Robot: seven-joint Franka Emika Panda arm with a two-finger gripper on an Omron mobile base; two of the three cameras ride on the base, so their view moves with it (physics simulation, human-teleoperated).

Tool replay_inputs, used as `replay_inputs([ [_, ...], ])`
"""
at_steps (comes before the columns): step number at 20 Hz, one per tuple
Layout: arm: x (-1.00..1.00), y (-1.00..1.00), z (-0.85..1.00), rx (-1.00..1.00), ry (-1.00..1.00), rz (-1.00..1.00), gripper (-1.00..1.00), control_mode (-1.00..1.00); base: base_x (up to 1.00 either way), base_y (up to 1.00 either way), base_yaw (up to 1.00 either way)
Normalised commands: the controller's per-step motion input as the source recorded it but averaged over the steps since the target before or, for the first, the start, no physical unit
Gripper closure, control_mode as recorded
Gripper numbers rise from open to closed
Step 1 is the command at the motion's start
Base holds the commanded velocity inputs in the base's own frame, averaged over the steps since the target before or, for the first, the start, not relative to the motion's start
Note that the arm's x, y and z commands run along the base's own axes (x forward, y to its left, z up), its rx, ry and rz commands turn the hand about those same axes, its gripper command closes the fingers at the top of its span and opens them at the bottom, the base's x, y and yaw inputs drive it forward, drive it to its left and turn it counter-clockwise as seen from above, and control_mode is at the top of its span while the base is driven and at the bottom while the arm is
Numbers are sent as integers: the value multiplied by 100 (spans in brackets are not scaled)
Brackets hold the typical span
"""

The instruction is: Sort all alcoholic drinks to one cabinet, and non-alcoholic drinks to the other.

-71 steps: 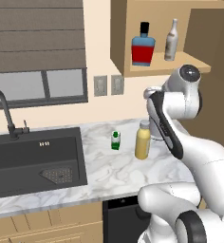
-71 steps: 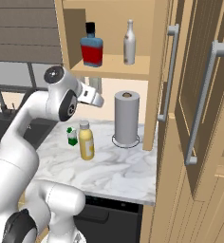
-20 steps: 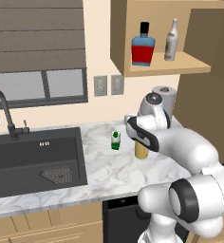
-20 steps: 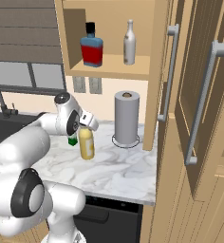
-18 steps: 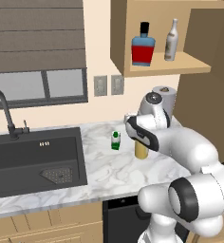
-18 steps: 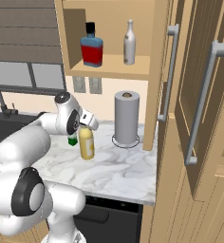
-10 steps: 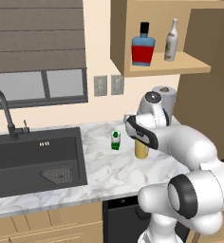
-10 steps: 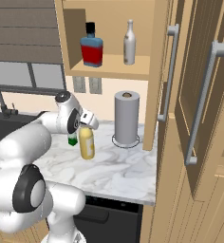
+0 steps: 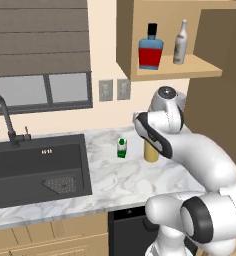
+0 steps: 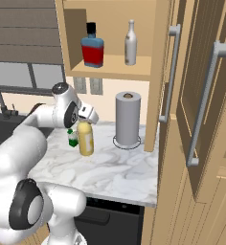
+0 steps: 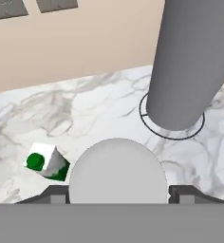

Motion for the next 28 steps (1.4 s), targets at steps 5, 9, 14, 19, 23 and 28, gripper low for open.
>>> replay_inputs([
  [5, -52, 21, 100, 0, 0, 6, 100, -100, 0, 0, 0],
  [9, -50, 8, 71, -1, 2, 10, 100, -100, 0, 0, 0],
  [14, -66, 0, 21, -6, 0, 13, 100, -100, 0, 0, 0],
  [19, -42, 0, 11, -11, 0, 8, 100, -100, 0, 0, 0],
  [23, -17, 0, 2, -11, 0, 0, 100, -100, 0, 0, 0],
  [28, -2, 0, 0, -5, 0, 0, 100, -100, 0, 0, 0],
])
